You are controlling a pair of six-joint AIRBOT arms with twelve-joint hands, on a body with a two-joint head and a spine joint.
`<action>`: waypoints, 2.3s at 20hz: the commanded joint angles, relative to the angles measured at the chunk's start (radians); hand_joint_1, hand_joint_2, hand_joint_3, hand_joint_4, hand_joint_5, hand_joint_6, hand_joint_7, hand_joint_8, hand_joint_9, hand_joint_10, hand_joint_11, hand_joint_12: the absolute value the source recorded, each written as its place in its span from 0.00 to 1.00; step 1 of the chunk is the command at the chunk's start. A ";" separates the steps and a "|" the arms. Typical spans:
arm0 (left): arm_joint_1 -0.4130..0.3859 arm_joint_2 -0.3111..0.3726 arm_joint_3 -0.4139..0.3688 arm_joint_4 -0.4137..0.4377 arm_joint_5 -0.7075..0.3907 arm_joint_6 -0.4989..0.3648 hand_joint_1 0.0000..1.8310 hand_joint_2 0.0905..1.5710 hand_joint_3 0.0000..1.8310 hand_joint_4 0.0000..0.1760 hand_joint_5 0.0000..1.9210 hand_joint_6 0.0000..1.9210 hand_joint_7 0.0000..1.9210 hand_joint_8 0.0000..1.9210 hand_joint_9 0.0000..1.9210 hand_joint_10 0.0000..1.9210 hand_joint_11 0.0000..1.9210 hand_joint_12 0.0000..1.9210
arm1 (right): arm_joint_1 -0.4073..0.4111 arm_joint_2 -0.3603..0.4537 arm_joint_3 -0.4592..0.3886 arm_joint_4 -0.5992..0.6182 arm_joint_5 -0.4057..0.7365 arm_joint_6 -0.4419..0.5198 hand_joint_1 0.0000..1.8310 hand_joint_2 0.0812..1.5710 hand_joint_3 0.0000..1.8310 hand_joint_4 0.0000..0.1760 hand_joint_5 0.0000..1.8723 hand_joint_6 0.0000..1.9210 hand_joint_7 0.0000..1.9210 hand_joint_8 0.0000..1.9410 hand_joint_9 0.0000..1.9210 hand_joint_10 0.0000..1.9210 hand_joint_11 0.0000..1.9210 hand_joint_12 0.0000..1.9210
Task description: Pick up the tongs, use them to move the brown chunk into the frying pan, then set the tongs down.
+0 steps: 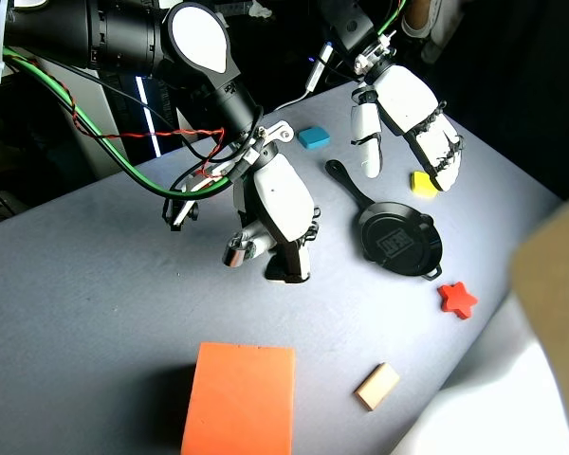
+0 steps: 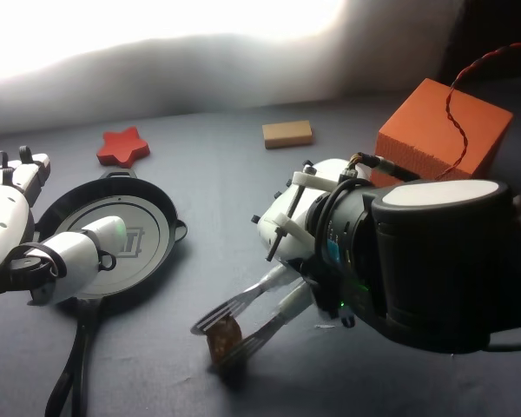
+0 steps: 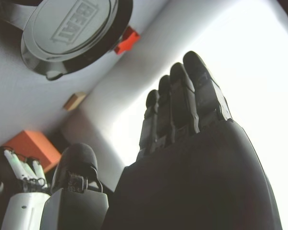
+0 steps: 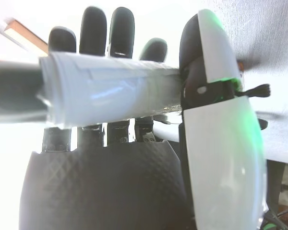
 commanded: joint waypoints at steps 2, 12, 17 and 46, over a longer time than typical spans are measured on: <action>-0.007 0.001 0.001 0.066 -0.088 0.000 0.00 0.79 0.00 0.05 0.04 0.00 0.06 0.00 0.08 0.00 0.00 0.28 | 0.002 0.006 -0.002 -0.068 0.006 -0.007 0.67 0.69 0.00 0.02 0.54 0.54 0.53 0.46 0.49 0.41 0.32 0.82; -0.007 0.001 -0.001 0.066 -0.088 0.000 0.00 0.79 0.00 0.04 0.05 0.00 0.07 0.00 0.08 0.00 0.00 0.29 | 0.028 0.010 0.002 -0.068 0.002 -0.012 0.75 0.68 0.00 0.00 0.46 0.52 0.58 0.39 0.51 0.64 0.41 0.84; -0.006 0.001 -0.002 0.066 -0.088 0.000 0.00 0.78 0.00 0.03 0.05 0.00 0.07 0.00 0.09 0.00 0.00 0.29 | 0.069 0.010 0.010 -0.068 0.008 -0.007 0.70 0.68 0.00 0.00 0.49 0.53 0.60 0.40 0.59 0.50 0.49 0.73; 0.054 0.036 0.176 -0.052 -0.161 -0.100 0.00 0.78 0.00 0.03 0.05 0.00 0.07 0.00 0.08 0.00 0.00 0.29 | 0.112 -0.353 0.542 -0.067 0.301 0.096 0.75 0.70 0.00 0.00 0.44 0.54 0.53 0.47 0.51 0.66 0.49 0.76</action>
